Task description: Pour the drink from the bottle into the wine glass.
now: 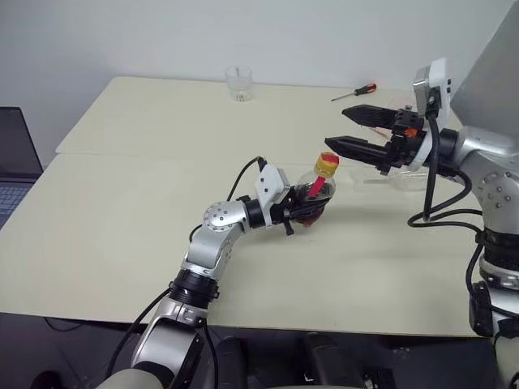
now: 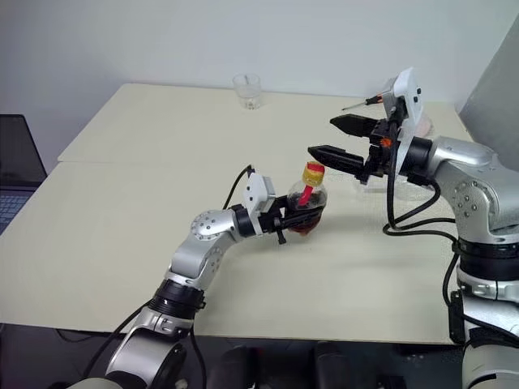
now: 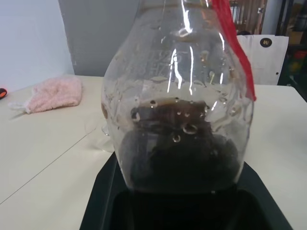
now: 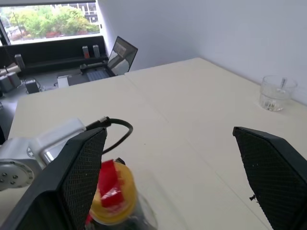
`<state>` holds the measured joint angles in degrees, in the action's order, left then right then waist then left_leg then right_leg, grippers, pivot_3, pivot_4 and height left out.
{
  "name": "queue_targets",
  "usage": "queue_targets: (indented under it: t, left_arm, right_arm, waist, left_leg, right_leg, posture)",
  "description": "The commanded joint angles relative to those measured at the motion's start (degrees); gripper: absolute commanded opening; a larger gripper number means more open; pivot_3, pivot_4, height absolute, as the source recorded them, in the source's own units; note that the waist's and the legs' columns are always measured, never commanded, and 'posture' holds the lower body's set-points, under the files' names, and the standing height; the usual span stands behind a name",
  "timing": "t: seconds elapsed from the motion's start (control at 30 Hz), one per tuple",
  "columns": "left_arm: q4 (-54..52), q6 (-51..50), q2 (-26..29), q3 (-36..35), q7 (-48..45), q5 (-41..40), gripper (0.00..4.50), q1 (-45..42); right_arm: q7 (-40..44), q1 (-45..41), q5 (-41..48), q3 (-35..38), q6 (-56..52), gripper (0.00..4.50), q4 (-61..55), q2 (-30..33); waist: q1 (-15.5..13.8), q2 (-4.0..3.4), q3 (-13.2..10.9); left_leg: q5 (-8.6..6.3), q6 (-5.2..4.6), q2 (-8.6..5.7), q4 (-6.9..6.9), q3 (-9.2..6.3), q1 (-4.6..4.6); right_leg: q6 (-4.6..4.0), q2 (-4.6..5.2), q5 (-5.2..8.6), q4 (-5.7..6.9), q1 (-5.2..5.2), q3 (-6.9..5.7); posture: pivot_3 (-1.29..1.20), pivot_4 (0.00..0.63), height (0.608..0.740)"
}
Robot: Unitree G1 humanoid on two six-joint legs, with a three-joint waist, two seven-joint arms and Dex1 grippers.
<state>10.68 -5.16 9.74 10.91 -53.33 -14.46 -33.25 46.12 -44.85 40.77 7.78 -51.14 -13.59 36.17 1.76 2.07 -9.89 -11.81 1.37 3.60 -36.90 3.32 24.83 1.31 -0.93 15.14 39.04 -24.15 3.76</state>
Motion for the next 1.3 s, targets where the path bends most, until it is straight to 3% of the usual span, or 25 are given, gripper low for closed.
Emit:
queue_targets:
  t: [0.03, 0.2, 0.37, 0.67, 1.07, 1.17, 1.3]
  left_arm:
    - [-1.9, 1.1, -0.5, -0.4, -0.2, -1.0, 1.27, -1.5]
    - [-1.8, 1.3, -0.7, -0.4, -0.2, -1.0, 1.27, -1.5]
    - [-1.4, 1.5, -0.8, -0.5, -0.1, -0.9, 1.27, -1.6]
    - [-1.4, 1.7, -0.8, -0.6, 0.0, -0.9, 1.27, -1.4]
    - [-1.5, 1.8, -0.7, -0.5, 0.0, -0.8, 1.27, -1.3]
    - [-1.6, 1.8, -0.7, -0.5, 0.0, -0.8, 1.27, -1.3]
    - [-1.6, 1.8, -0.6, -0.6, -0.1, -0.8, 1.27, -1.3]
  right_arm:
    - [-5.3, 0.9, 4.4, 2.4, -2.9, 4.5, -7.2, -1.8]
    - [-16.7, 2.8, 5.4, 3.4, -5.3, 4.5, -10.9, -8.2]
    - [-21.3, 3.9, 5.7, 2.9, -6.2, 4.5, -12.0, -9.6]
    - [-26.9, 6.3, 7.1, 2.1, -6.8, 4.5, -14.5, -11.5]
    - [-26.9, 8.2, 7.7, 3.5, -5.8, 4.5, -13.4, -11.3]
    - [-25.8, 8.9, 8.7, 3.8, -6.1, 3.88, -14.0, -10.4]
    - [-24.6, 9.9, 10.3, 3.7, -6.4, 2.48, -15.0, -9.1]
  waist:
    - [0.0, 0.0, 0.0]
    - [0.0, 0.0, 0.0]
    - [0.0, 0.0, 0.0]
    - [0.0, 0.0, 0.0]
    - [0.0, 0.0, 0.0]
    - [0.0, 0.0, 0.0]
    - [0.0, 0.0, 0.0]
  left_leg:
    - [0.0, 0.0, 0.0, -0.01, 0.0, 0.0]
    - [0.0, 0.0, -0.01, -0.03, -0.01, 0.0]
    - [0.0, 0.0, -0.02, -0.03, 0.0, 0.01]
    - [0.0, 0.0, -0.01, -0.02, 0.0, 0.01]
    - [0.0, 0.0, -0.01, -0.02, 0.01, 0.01]
    - [0.0, 0.0, -0.02, -0.02, 0.0, 0.01]
    - [0.0, 0.0, -0.01, -0.01, 0.0, 0.01]
  right_leg:
    - [0.0, 0.0, 0.0, 0.0, 0.0, 0.0]
    - [0.04, 0.0, 0.02, 0.02, 0.03, -0.02]
    - [0.01, 0.02, 0.0, -0.01, 0.02, -0.01]
    - [0.03, 0.0, 0.01, 0.0, 0.02, -0.02]
    - [0.12, 0.0, 0.07, -0.01, 0.02, -0.03]
    - [0.13, 0.0, 0.07, -0.01, 0.02, -0.02]
    - [0.16, 0.0, 0.09, -0.01, 0.02, -0.03]
  posture:
    - [0.0, 0.15, 0.74]
    - [0.0, 0.15, 0.74]
    - [0.0, 0.15, 0.74]
    - [0.0, 0.15, 0.74]
    - [0.0, 0.15, 0.74]
    - [0.0, 0.15, 0.74]
    - [0.0, 0.15, 0.74]
